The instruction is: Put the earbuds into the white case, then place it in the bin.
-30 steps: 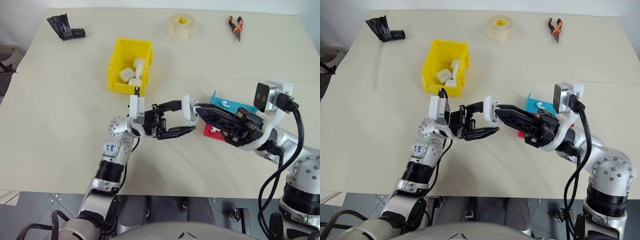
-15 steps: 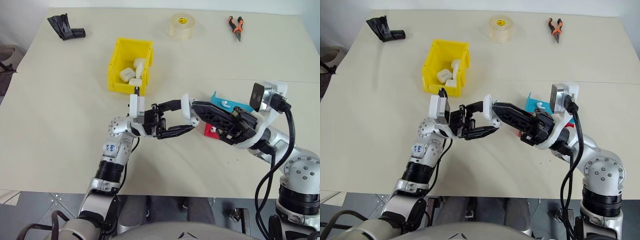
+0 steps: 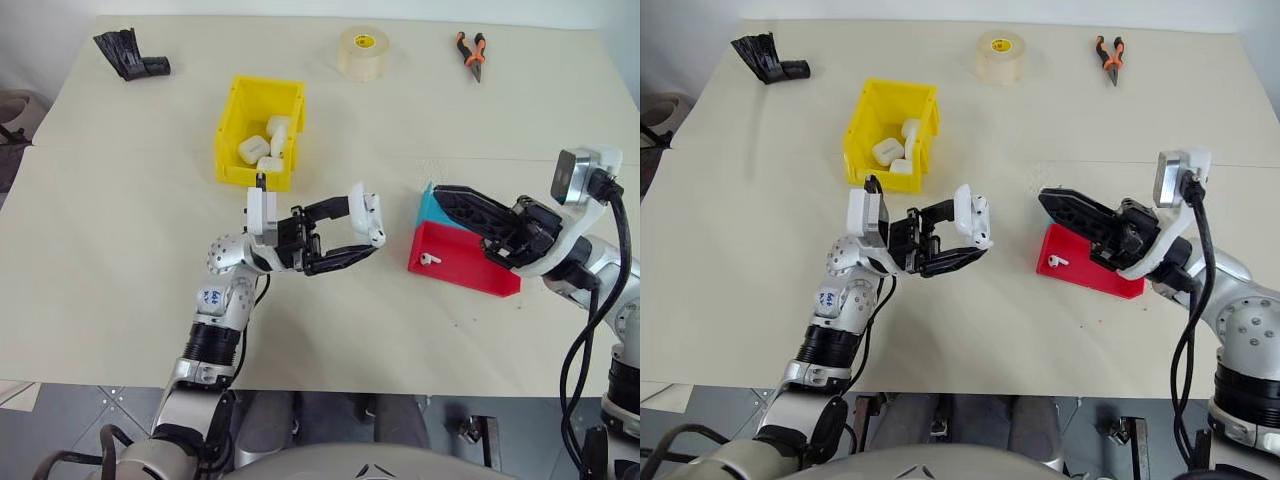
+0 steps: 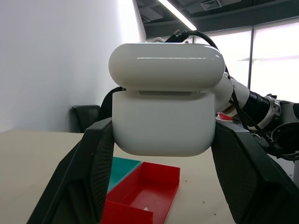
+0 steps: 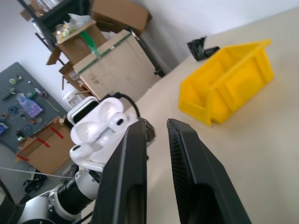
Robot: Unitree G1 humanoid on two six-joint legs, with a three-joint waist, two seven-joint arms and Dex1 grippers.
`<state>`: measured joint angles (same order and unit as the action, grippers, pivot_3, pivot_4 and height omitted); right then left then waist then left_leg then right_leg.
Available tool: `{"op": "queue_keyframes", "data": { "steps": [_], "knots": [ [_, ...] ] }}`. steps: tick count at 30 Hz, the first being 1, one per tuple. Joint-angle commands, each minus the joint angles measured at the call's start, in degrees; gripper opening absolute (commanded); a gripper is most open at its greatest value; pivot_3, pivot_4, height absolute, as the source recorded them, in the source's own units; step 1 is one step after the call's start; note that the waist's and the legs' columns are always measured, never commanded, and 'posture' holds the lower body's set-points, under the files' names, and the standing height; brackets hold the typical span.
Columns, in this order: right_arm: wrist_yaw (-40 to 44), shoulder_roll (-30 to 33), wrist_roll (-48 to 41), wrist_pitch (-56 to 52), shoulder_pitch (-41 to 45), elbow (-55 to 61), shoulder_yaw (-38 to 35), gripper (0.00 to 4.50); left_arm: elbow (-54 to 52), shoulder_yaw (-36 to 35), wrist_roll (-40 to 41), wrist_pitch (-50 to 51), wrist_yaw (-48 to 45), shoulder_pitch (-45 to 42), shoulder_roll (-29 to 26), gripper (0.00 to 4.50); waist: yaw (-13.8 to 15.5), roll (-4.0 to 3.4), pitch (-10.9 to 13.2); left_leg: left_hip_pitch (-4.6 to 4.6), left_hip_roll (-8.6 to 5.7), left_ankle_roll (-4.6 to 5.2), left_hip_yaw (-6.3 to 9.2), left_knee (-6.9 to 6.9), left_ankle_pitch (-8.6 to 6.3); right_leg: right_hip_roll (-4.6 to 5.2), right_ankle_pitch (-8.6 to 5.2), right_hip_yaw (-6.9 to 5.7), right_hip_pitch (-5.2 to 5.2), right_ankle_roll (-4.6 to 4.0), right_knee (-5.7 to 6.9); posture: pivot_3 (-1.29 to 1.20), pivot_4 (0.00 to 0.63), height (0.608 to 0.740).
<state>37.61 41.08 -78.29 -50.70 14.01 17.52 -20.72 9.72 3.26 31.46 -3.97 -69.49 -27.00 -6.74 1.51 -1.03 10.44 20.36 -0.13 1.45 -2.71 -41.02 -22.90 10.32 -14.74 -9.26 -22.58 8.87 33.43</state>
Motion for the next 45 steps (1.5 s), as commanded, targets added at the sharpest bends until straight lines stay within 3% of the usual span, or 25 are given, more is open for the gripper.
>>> {"op": "queue_keyframes", "data": {
  "steps": [1, 8, 9, 12, 16, 26, 36, 42, 45],
  "knots": [
    [3.0, 3.0, 2.0, 0.0, -1.4, 2.2, -1.5, 1.97, -2.8, -0.7, 0.6, -0.6, 0.4, 0.6, -0.4, 2.75, 0.0, 0.00, 0.0, 0.00, 0.00, 0.00, 0.00, 0.00, 0.00, 0.00, 0.00, 0.00, 0.00, 0.00, 0.00, 0.00, 0.150, 0.740],
    [9.2, 6.0, 9.3, 2.8, -1.8, 5.4, 0.6, 4.29, -3.3, -1.0, 0.5, -0.9, 0.9, 1.0, -0.9, 2.75, 0.0, 0.02, 0.0, 0.01, 0.00, 0.01, 0.00, 0.00, 0.00, 0.00, 0.00, 0.00, 0.00, 0.00, -0.02, 0.00, 0.150, 0.740],
    [9.6, 5.8, 8.7, 2.4, -0.9, 7.2, 1.7, 4.49, -3.1, -0.9, 0.3, -1.0, 1.2, 0.9, -0.8, 2.75, 0.0, 0.02, 0.0, 0.01, 0.00, 0.01, 0.00, 0.00, 0.00, 0.00, 0.00, 0.00, 0.00, 0.00, -0.01, 0.00, 0.150, 0.740],
    [9.5, 4.1, 9.1, 2.5, 1.3, 10.0, 5.3, 4.49, -2.2, -0.3, -1.0, -1.9, 2.0, 0.4, -0.5, 2.75, -0.2, 0.02, 0.0, -0.01, 0.03, 0.00, 0.02, 0.00, 0.00, -0.01, 0.00, -0.01, 0.00, 0.00, -0.01, 0.00, 0.150, 0.740],
    [9.8, 3.4, 13.8, 3.8, 2.1, 11.0, 9.0, 3.59, -1.2, 0.5, -3.1, -2.2, 3.5, 0.0, -0.6, 2.75, 0.2, 0.05, 0.0, 0.00, 0.00, 0.00, 0.04, 0.00, 0.00, 0.00, 0.00, -0.02, 0.01, 0.00, -0.01, 0.00, 0.150, 0.740],
    [7.5, -0.9, 16.0, 5.3, 3.7, 12.5, 12.7, 0.19, 0.9, 1.4, -9.1, -4.3, 7.9, -1.7, -1.2, 2.75, 0.0, 0.07, 0.0, 0.02, -0.02, 0.02, 0.05, -0.02, -0.01, 0.01, 0.00, -0.03, 0.01, 0.01, -0.02, 0.00, 0.150, 0.740],
    [8.2, -1.1, 18.4, 5.2, 4.0, 12.6, 14.0, 0.09, 0.6, 1.7, -9.8, -4.2, 9.6, -2.0, -1.2, 2.75, 0.0, 0.07, 0.0, 0.02, -0.01, 0.02, 0.05, -0.02, -0.01, 0.01, 0.00, -0.04, 0.01, 0.01, -0.02, 0.00, 0.150, 0.740],
    [9.4, 3.8, 19.7, 5.4, -1.6, 8.1, 5.0, 0.09, -1.3, -0.6, -4.7, -3.7, 6.2, 0.2, -2.5, 2.75, 0.0, 0.07, 0.0, 0.03, -0.03, 0.02, 0.05, -0.02, -0.01, 0.02, 0.00, -0.04, 0.01, 0.01, -0.02, 0.00, 0.150, 0.740],
    [12.4, 6.6, 23.7, 8.8, -6.0, 4.9, 0.3, 0.65, -2.9, -1.1, -1.8, -2.8, 3.7, 1.5, -3.2, 2.75, 0.1, 0.07, 0.0, 0.02, 0.00, 0.02, 0.04, -0.01, -0.01, 0.01, 0.00, -0.04, 0.01, 0.01, -0.02, 0.00, 0.150, 0.740]
  ]
}}
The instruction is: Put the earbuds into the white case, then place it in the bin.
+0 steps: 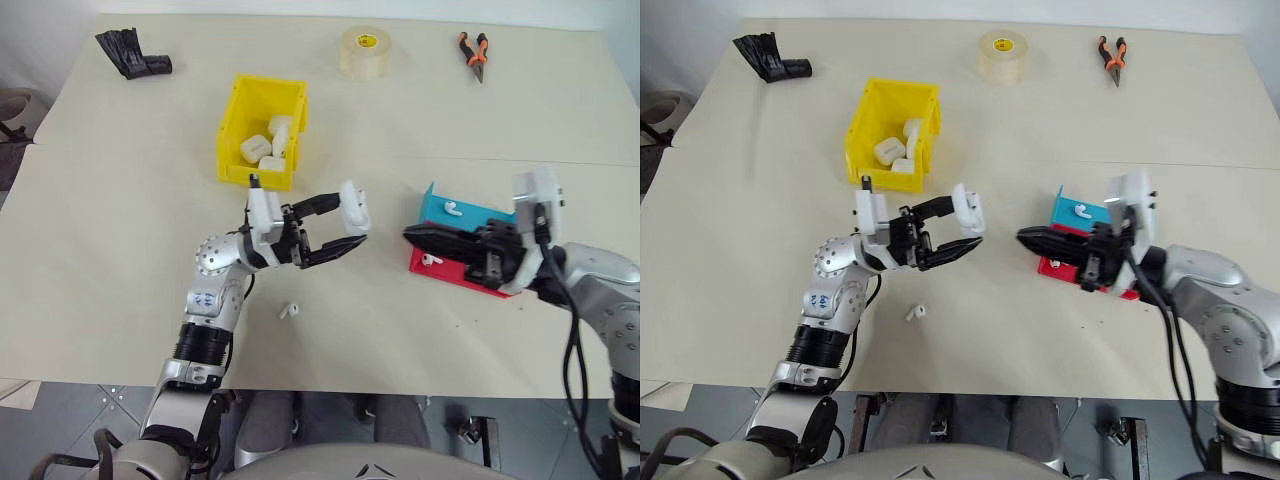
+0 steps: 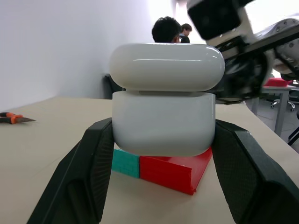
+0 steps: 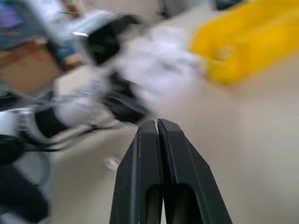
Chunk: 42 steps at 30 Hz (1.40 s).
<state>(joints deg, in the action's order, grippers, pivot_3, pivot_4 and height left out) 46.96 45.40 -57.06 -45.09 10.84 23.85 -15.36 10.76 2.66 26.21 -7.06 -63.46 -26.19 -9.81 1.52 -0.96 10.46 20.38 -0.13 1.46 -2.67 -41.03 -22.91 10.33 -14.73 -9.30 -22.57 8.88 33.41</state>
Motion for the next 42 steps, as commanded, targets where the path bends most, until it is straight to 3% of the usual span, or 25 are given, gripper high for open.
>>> {"op": "queue_keyframes", "data": {
  "steps": [1, 5, 11, 12, 18, 22, 26, 31, 37, 42],
  "knots": [
    [3.9, 2.8, 4.7, 5.3, -4.5, -2.9, -6.8, 0.90, -4.5, -0.6, 4.3, 0.6, -3.2, 1.2, -0.5, 2.75, 0.1, 0.00, 0.0, 0.01, 0.00, 0.00, 0.00, 0.01, 0.00, 0.00, 0.00, 0.00, 0.00, 0.00, -0.01, 0.00, 0.150, 0.740],
    [10.1, 6.7, 14.4, 14.3, -12.3, -6.9, -9.6, 2.31, -6.5, -1.0, 6.4, 1.9, -5.1, 2.6, -1.4, 2.75, 0.1, 0.01, 0.0, -0.01, -0.02, 0.01, -0.05, 0.01, 0.00, 0.01, 0.01, 0.03, 0.01, 0.01, -0.02, 0.00, 0.150, 0.740],
    [14.0, 6.4, 24.8, 28.1, -17.9, -15.1, -11.3, 4.36, -8.5, -1.0, 7.2, 3.2, -5.7, 4.2, -2.2, 2.75, 0.0, 0.01, 0.0, -0.09, 0.01, 0.00, -0.14, 0.03, 0.00, 0.00, 0.01, 0.09, 0.04, 0.01, -0.01, 0.00, 0.150, 0.740],
    [13.6, 5.9, 25.9, 29.9, -17.8, -16.2, -11.3, 4.47, -8.7, -0.9, 7.2, 3.3, -5.7, 4.3, -2.2, 2.75, 0.0, 0.01, 0.0, -0.11, 0.01, 0.00, -0.16, 0.03, 0.00, 0.00, 0.00, 0.11, 0.04, 0.01, 0.00, 0.00, 0.150, 0.740],
    [12.7, 3.7, 26.3, 30.9, -13.4, -17.7, -9.0, 4.47, -9.3, -0.7, 6.9, 3.2, -5.3, 4.7, -2.0, 2.75, -0.1, 0.00, 0.0, -0.12, 0.02, 0.00, -0.16, 0.04, 0.00, -0.01, 0.00, 0.11, 0.04, 0.01, -0.01, 0.00, 0.150, 0.740],
    [13.2, 5.6, 27.7, 28.1, -8.4, -19.1, -5.1, 4.47, -9.7, -0.8, 6.9, 3.1, -4.8, 5.0, -1.7, 2.75, -0.1, 0.00, 0.0, -0.12, 0.03, 0.00, -0.15, 0.03, 0.00, -0.01, 0.01, 0.12, 0.04, 0.01, -0.01, 0.00, 0.150, 0.740],
    [14.1, 9.0, 29.0, 21.6, 2.3, -21.0, 1.5, 4.47, -10.3, -0.6, 6.9, 3.2, -4.6, 5.3, -1.5, 2.75, -0.2, -0.01, 0.0, -0.10, 0.02, 0.00, -0.16, 0.01, 0.00, 0.00, 0.01, 0.13, 0.03, 0.01, -0.01, 0.00, 0.150, 0.740],
    [16.9, 11.6, 35.7, 11.8, 21.9, -28.0, 14.6, 4.47, -10.7, -0.3, 7.0, 3.0, -4.5, 5.4, -1.0, 2.75, -0.3, -0.03, 0.0, -0.09, 0.05, 0.00, -0.14, -0.01, 0.00, -0.02, 0.00, 0.11, 0.01, 0.01, 0.00, 0.00, 0.150, 0.740],
    [19.1, 5.6, 48.7, 10.7, 42.8, -46.5, 29.9, 4.47, -10.8, 0.8, 6.7, 2.7, -4.5, 5.4, 0.0, 2.75, -0.3, -0.03, 0.0, -0.02, 0.01, 0.00, -0.09, 0.00, 0.00, -0.01, 0.00, 0.05, -0.01, 0.01, -0.04, 0.00, 0.150, 0.740],
    [20.5, 0.7, 56.9, 17.6, 50.2, -60.0, 36.1, 4.47, -11.5, 1.5, 6.2, 2.3, -3.8, 5.6, 1.0, 2.75, -0.4, -0.03, 0.0, 0.02, 0.02, 0.00, -0.06, 0.04, 0.00, -0.01, 0.00, -0.02, -0.03, 0.01, -0.04, 0.00, 0.150, 0.740]
  ]
}}
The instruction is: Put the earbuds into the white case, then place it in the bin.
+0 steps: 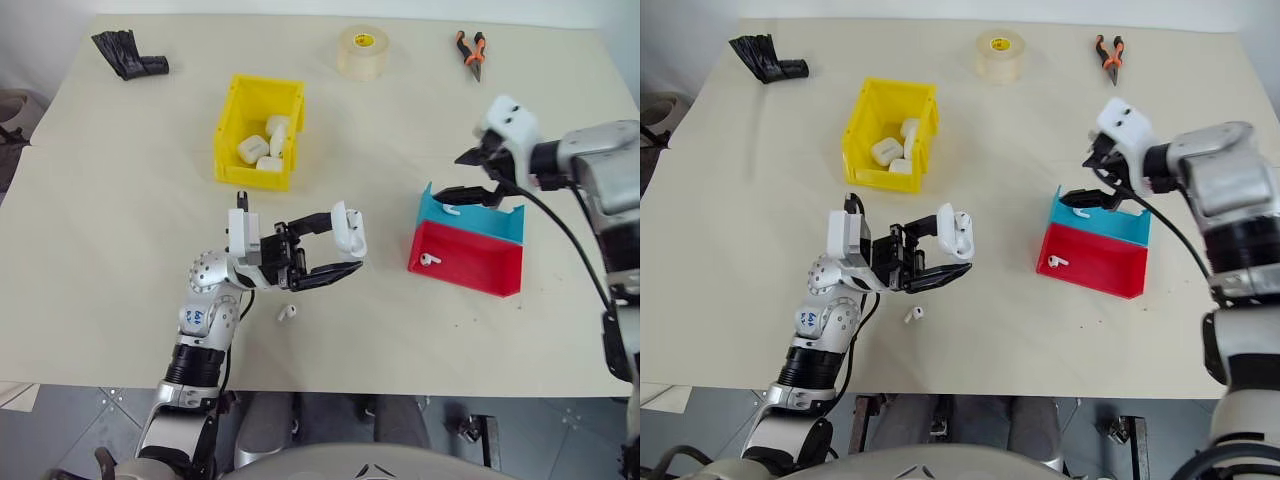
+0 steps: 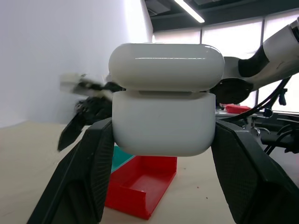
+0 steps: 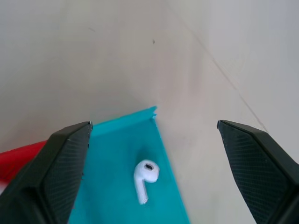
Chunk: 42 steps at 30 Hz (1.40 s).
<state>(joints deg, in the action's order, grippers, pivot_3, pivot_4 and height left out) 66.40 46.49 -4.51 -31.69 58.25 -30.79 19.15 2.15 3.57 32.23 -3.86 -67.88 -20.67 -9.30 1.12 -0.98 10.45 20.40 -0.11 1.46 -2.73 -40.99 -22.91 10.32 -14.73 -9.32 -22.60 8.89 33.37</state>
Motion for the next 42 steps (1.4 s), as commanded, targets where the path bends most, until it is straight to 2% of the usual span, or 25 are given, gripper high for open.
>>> {"op": "queue_keyframes", "data": {
  "steps": [1, 11, 23, 26, 33, 42],
  "knots": [
    [1.4, -0.9, 5.4, 5.7, 3.7, -7.5, 2.2, 4.47, -3.1, 0.6, 0.2, -1.0, 0.8, 0.2, 0.6, 2.75, 0.0, 0.00, 0.0, 0.01, -0.01, 0.00, 0.00, 0.01, 0.00, 0.01, 0.00, 0.01, -0.01, 0.00, 0.00, 0.00, 0.150, 0.740],
    [4.9, -3.1, 12.8, 20.3, 9.7, -23.2, 3.1, 4.47, -4.4, 0.6, 0.0, -1.4, 2.5, 1.5, 0.6, 2.75, -1.6, -0.01, 0.0, 0.01, 0.03, -0.01, -0.01, 0.02, 0.01, -0.01, 0.00, 0.01, -0.04, 0.00, 0.01, 0.00, 0.150, 0.740],
    [7.9, -5.6, 15.3, 30.0, 9.5, -26.9, 1.8, 4.47, -3.9, 0.6, 0.4, -1.3, 2.8, 0.6, 0.7, 2.75, -2.0, -0.02, 0.0, 0.01, 0.06, -0.02, 0.01, 0.02, 0.01, -0.01, 0.00, 0.01, -0.04, 0.00, 0.02, 0.00, 0.150, 0.740],
    [8.3, -6.2, 15.7, 31.8, 9.7, -28.3, 1.7, 3.87, -3.6, 0.6, 0.5, -1.2, 2.7, 0.2, 0.7, 2.75, -2.0, -0.02, 0.0, 0.01, 0.05, -0.02, 0.02, 0.02, 0.01, -0.01, 0.00, 0.01, -0.04, 0.00, 0.02, 0.00, 0.150, 0.740],
    [7.8, -7.2, 17.0, 33.8, 10.5, -31.2, 1.6, 1.58, -3.6, 0.6, 0.4, -1.3, 2.7, 0.1, 0.8, 2.75, -2.2, -0.02, 0.0, 0.01, 0.05, -0.02, 0.02, 0.02, 0.01, -0.01, 0.00, 0.01, -0.03, 0.00, 0.03, 0.00, 0.150, 0.740],
    [8.1, -8.4, 17.4, 36.5, 10.6, -32.8, 0.5, 1.58, -3.6, 0.5, 0.4, -1.2, 2.8, 0.1, 0.6, 2.75, -2.7, -0.02, 0.0, 0.01, 0.06, -0.02, 0.04, 0.02, 0.01, -0.01, 0.00, 0.00, -0.03, 0.00, 0.04, 0.00, 0.150, 0.740]
  ]
}}
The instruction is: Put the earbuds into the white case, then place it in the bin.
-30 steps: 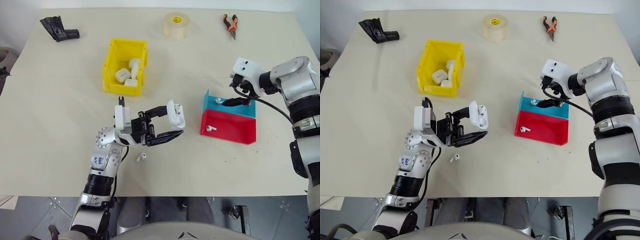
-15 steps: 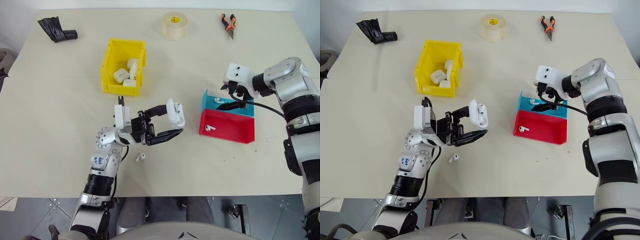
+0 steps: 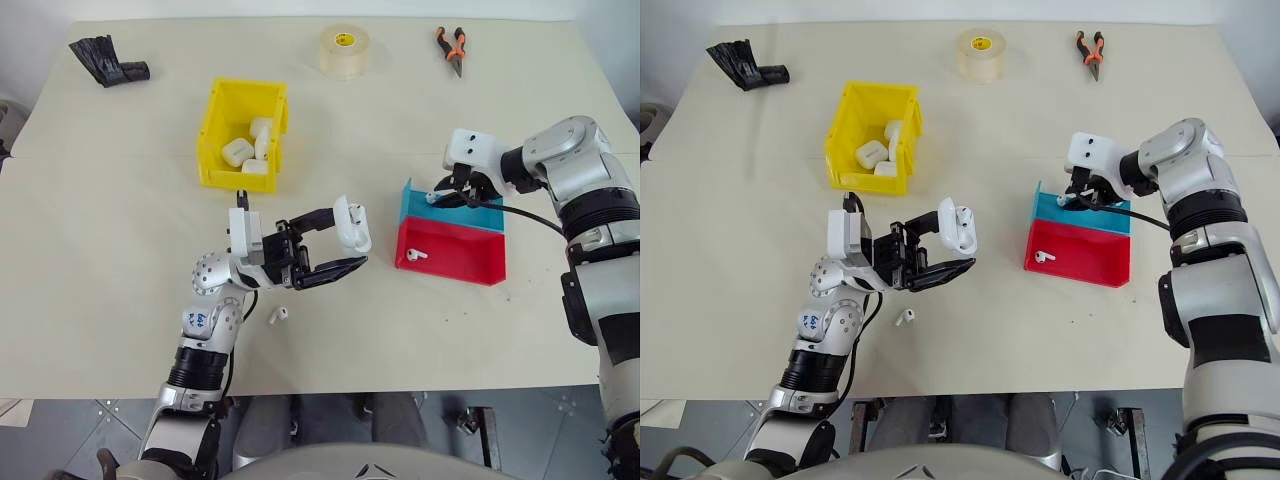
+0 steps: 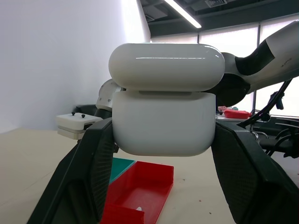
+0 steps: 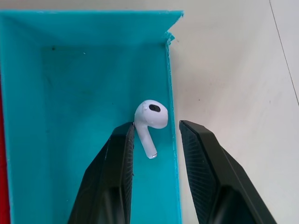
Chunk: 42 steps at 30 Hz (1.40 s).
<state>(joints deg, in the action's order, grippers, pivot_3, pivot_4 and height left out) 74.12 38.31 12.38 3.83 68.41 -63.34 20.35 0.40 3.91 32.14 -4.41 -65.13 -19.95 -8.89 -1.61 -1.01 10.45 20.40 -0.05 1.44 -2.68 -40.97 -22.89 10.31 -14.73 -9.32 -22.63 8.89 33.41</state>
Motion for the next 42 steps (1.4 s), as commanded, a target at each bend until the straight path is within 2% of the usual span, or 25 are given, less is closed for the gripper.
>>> {"op": "queue_keyframes", "data": {
  "steps": [1, 22, 25, 26, 27, 33, 37, 42],
  "knots": [
    [0.4, -0.3, 0.7, 1.0, 0.4, -0.3, -0.8, 1.58, -1.9, 0.2, 0.5, -0.6, 0.0, -0.6, 0.2, 2.75, 0.0, 0.00, 0.0, 0.00, 0.00, 0.00, 0.00, 0.00, 0.00, 0.00, 0.00, 0.00, 0.00, 0.00, 0.00, 0.00, 0.150, 0.740],
    [-0.2, -0.3, 2.7, 1.9, -0.3, -1.0, -0.9, 1.58, -2.0, 0.1, 0.7, -0.3, 0.1, -0.8, 0.0, 2.75, 0.0, -0.01, 0.0, -0.01, 0.00, 0.00, 0.01, 0.00, 0.00, 0.00, 0.00, 0.00, 0.01, 0.00, 0.02, 0.00, 0.150, 0.740],
    [0.3, -0.4, 2.4, 1.9, -0.4, -0.9, -1.3, 0.99, -2.0, 0.1, 0.7, -0.3, 0.1, -0.8, 0.0, 2.75, 0.0, -0.01, 0.0, -0.01, 0.00, 0.00, 0.02, 0.00, 0.00, 0.00, 0.00, 0.00, 0.02, 0.00, 0.02, 0.00, 0.150, 0.740],
    [0.3, -0.5, 2.4, 1.9, -0.4, -0.9, -1.4, 0.62, -2.0, 0.1, 0.7, -0.3, 0.1, -0.8, 0.0, 2.75, 0.0, -0.01, 0.0, -0.01, 0.00, 0.00, 0.02, -0.01, 0.00, 0.00, 0.00, 0.00, 0.02, 0.00, 0.02, 0.00, 0.150, 0.740],
    [0.3, -0.5, 2.4, 1.9, -0.4, -0.8, -1.5, 0.50, -2.0, 0.1, 0.7, -0.3, 0.1, -0.8, 0.0, 2.75, 0.0, -0.01, 0.0, -0.02, 0.00, 0.00, 0.02, 0.00, 0.00, 0.00, 0.00, 0.00, 0.02, 0.00, 0.02, 0.00, 0.150, 0.740],
    [-0.5, 0.5, 0.9, 1.7, -1.0, 1.0, -3.5, 0.50, -1.9, 0.3, 0.7, -0.1, -0.1, -0.8, 0.1, 2.75, 0.0, -0.01, 0.0, -0.01, 0.00, 0.00, 0.02, 0.00, 0.00, 0.00, 0.00, 0.00, 0.02, 0.00, 0.02, 0.00, 0.150, 0.740],
    [2.8, 2.7, -6.7, -3.4, -4.4, 10.4, -10.5, 0.50, -2.2, 0.5, 0.9, 0.1, -0.3, -0.7, 0.1, 2.75, 0.2, -0.02, 0.0, 0.00, -0.01, 0.00, 0.02, 0.00, 0.00, 0.01, 0.00, 0.00, 0.01, 0.00, 0.01, 0.00, 0.150, 0.740],
    [5.3, 5.2, -23.6, -20.3, -16.8, 35.6, -23.4, 0.50, -1.7, 0.4, 1.3, 0.8, -1.2, -1.2, -0.2, 2.75, 0.5, -0.04, 0.0, 0.03, -0.02, 0.00, 0.07, -0.02, 0.00, 0.01, 0.00, -0.02, 0.01, 0.00, 0.01, 0.00, 0.150, 0.740]
  ]
}}
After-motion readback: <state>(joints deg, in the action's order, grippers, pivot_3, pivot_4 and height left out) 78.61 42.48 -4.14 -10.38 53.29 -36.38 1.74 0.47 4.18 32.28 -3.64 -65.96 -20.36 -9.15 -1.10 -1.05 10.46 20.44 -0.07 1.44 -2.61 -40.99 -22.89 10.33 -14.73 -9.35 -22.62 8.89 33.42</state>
